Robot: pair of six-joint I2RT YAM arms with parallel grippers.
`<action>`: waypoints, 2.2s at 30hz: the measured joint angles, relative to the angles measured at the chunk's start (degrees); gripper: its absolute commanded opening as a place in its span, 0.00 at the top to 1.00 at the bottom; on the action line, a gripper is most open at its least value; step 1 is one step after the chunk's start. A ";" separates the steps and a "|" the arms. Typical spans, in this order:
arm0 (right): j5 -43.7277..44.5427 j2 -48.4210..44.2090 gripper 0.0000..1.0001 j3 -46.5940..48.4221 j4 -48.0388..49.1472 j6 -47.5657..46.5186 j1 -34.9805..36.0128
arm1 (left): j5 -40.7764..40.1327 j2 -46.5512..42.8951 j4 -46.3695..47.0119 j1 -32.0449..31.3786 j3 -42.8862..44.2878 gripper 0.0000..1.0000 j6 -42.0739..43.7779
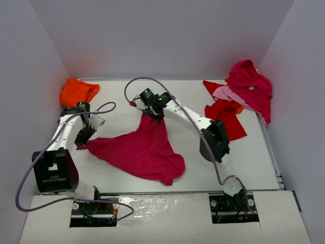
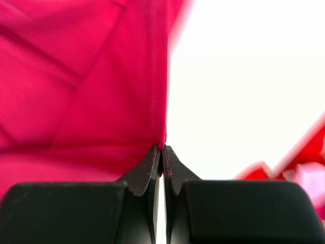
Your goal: Fold and stack the t-shirts
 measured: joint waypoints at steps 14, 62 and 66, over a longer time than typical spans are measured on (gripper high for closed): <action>6.44 -38.58 0.59 -27.51 -3.78 -2.74 -6.26 | -0.21 -0.39 -0.04 -0.06 0.00 1.00 0.78; -17.22 -1.13 1.00 -18.94 -21.45 -13.61 -16.94 | -2.98 2.91 0.15 -1.30 -1.97 1.00 2.70; -7.81 -4.29 1.00 -16.23 -13.69 -9.31 -16.05 | -3.49 2.91 0.26 -1.54 -1.97 1.00 2.16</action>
